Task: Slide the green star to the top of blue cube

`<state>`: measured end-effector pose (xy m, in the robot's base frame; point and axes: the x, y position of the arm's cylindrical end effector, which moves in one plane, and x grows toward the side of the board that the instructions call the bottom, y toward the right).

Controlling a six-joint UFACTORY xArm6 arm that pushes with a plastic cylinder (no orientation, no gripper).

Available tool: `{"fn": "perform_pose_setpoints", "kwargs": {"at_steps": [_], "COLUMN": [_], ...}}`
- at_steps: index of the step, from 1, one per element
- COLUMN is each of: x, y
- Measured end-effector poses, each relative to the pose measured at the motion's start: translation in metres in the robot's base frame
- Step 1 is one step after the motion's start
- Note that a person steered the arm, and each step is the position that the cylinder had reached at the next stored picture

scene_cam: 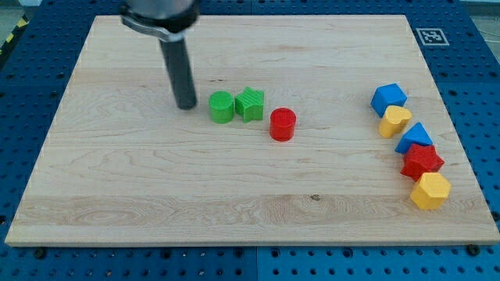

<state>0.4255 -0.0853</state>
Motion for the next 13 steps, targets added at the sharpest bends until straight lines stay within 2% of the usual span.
{"fn": "perform_pose_setpoints", "kwargs": {"at_steps": [1, 2, 4, 5, 7, 10, 11, 13], "x": [0.028, 0.033, -0.002, -0.003, 0.006, -0.025, -0.03, -0.066], "y": [0.03, 0.047, 0.064, 0.101, 0.113, 0.182, 0.188, 0.181]}}
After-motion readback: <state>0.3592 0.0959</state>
